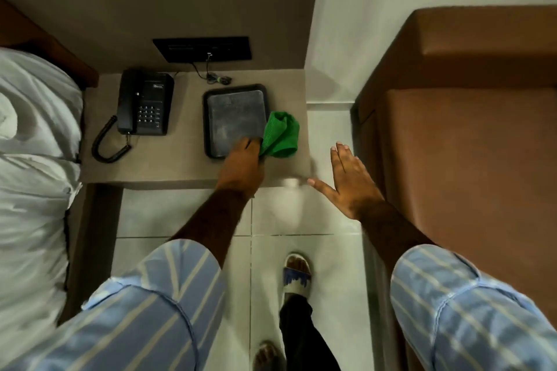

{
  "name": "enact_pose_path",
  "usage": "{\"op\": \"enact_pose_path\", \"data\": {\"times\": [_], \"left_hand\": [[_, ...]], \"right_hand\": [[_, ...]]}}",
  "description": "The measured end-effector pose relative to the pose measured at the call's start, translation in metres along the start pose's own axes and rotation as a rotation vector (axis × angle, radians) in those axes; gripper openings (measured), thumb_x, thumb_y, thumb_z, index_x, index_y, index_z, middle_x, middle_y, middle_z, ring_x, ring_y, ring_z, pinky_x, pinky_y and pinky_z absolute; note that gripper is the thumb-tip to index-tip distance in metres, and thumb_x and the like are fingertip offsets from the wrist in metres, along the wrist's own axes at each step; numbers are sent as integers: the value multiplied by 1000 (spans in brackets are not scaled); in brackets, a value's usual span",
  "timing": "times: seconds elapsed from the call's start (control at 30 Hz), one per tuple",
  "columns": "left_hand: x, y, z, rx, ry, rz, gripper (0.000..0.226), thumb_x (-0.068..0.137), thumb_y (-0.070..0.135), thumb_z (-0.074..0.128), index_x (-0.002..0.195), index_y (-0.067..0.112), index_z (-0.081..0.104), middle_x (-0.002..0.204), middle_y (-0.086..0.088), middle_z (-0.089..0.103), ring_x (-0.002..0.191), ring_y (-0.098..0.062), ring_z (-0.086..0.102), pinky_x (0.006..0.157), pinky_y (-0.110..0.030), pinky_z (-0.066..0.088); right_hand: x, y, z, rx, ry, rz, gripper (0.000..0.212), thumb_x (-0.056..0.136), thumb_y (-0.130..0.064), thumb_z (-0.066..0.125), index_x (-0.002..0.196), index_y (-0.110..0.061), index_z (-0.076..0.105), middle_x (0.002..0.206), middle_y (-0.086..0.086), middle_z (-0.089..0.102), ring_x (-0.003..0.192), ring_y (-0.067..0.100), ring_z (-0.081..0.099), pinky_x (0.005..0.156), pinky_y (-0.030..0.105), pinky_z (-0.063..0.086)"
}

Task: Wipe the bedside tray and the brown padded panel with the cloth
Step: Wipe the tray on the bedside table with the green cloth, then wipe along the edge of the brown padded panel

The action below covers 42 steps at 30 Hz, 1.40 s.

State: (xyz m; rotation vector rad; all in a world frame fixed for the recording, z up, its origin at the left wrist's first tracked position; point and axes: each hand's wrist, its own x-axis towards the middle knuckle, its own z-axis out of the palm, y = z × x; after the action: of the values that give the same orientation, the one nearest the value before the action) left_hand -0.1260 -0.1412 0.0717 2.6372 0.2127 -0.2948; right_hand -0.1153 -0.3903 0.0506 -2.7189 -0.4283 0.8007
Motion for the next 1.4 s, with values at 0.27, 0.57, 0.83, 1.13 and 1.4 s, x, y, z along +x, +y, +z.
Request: {"op": "enact_pose_path", "data": {"times": [0.27, 0.57, 0.83, 1.13, 1.4], "left_hand": [[-103, 36, 98, -145, -116, -3, 34, 102, 17, 53, 131, 1, 57, 129, -23, 59, 110, -43, 61, 95, -48, 51], [-207, 50, 263, -405, -363, -199, 26, 98, 26, 61, 113, 5, 65, 113, -14, 69, 104, -31, 67, 91, -42, 57], [-213, 87, 443, -677, -302, -528, 31, 100, 16, 58, 129, 5, 61, 124, -12, 68, 117, -29, 64, 90, -25, 44], [-84, 138, 547, -911, -192, -653, 36, 87, 30, 66, 117, 12, 72, 116, -13, 75, 107, -34, 71, 98, -47, 58], [-217, 138, 559, -937, -150, -508, 25, 89, 32, 68, 108, 17, 72, 104, -9, 78, 98, -27, 75, 87, -48, 61]], "right_hand": [[-128, 76, 69, 11, 19, 146, 118, 88, -90, 22, 169, -8, 0, 180, 9, -7, 167, 20, -8, 136, 40, 0], [-241, 221, 205, -144, 93, 350, 134, 79, -99, 1, 168, 0, 12, 178, 21, 5, 166, 35, 6, 134, 58, 15], [-239, 282, 282, -317, 526, 226, 95, 102, -62, 43, 169, -4, 10, 179, 17, 8, 167, 31, 6, 134, 58, 10], [-232, 293, 297, -341, 671, 182, 90, 103, -62, 41, 166, 1, 23, 175, 23, 20, 164, 38, 17, 133, 62, 15], [-229, 292, 298, -349, 677, 199, 90, 103, -61, 41, 166, 0, 23, 175, 21, 21, 165, 35, 15, 133, 62, 16]]}}
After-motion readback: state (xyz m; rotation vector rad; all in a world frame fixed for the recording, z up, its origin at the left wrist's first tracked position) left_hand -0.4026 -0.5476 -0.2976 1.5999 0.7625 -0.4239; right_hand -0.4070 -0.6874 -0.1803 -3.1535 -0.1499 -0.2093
